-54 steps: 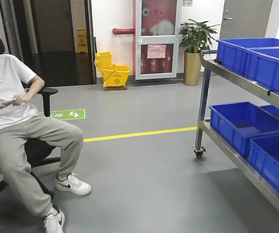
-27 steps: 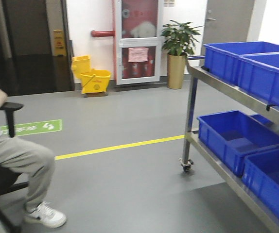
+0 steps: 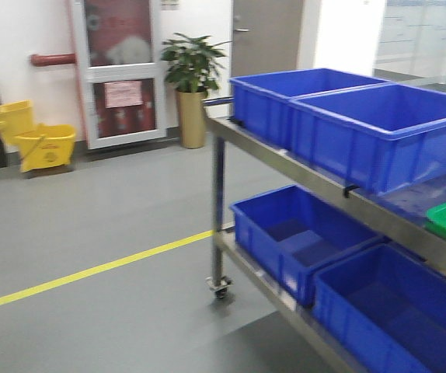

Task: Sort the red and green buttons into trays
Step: 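Drive up to the shelf and stop before the green and red trays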

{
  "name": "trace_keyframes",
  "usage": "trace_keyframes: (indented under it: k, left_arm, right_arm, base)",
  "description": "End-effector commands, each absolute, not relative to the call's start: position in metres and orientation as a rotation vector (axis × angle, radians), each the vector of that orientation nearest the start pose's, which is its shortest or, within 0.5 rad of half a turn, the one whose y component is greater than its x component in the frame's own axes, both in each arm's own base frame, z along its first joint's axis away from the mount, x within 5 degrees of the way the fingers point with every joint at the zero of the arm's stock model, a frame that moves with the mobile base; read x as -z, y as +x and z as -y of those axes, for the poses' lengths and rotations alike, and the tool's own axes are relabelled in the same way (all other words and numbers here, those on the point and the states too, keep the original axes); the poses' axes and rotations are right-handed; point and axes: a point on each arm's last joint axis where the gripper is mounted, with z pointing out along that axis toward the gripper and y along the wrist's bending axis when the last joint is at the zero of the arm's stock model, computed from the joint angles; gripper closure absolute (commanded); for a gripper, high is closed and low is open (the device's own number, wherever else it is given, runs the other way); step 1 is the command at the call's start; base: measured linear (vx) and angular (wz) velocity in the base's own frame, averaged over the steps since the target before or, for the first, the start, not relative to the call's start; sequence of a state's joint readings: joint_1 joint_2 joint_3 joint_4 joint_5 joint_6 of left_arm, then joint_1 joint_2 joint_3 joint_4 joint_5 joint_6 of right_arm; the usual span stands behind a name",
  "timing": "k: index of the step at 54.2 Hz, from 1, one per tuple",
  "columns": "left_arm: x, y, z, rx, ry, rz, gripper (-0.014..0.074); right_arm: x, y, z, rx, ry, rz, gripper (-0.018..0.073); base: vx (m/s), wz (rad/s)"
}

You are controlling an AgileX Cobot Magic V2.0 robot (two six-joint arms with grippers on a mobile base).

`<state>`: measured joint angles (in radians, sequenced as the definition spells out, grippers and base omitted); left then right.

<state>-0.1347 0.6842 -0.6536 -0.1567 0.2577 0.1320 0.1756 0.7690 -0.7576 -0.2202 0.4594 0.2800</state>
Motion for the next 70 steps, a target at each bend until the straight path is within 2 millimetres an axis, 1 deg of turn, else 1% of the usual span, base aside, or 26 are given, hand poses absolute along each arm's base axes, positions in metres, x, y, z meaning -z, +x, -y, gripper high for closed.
trace_keyframes:
  k: [1, 36, 56, 70]
  left_arm:
    - [-0.3698, 0.1415, 0.0226, 0.153, 0.112, -1.644, 0.0599]
    - [-0.3698, 0.1415, 0.0226, 0.153, 0.112, -1.644, 0.0599]
    - [-0.3698, 0.1415, 0.0226, 0.153, 0.112, -1.644, 0.0599]
    - [-0.3698, 0.1415, 0.0226, 0.153, 0.112, -1.644, 0.0599]
  right_arm:
    - [-0.3749, 0.156, -0.0199, -0.084, -0.053, -1.819, 0.0568]
    - [-0.3749, 0.156, -0.0199, -0.084, -0.053, -1.819, 0.0568]
    - [-0.3749, 0.156, -0.0199, -0.084, -0.053, -1.819, 0.0568]
    - [-0.3749, 0.156, -0.0199, -0.084, -0.053, -1.819, 0.0568]
  base:
    - [0.41, -0.5]
    - [0.36, -0.59]
    - [0.26, -0.66]
    - [0.2, -0.47]
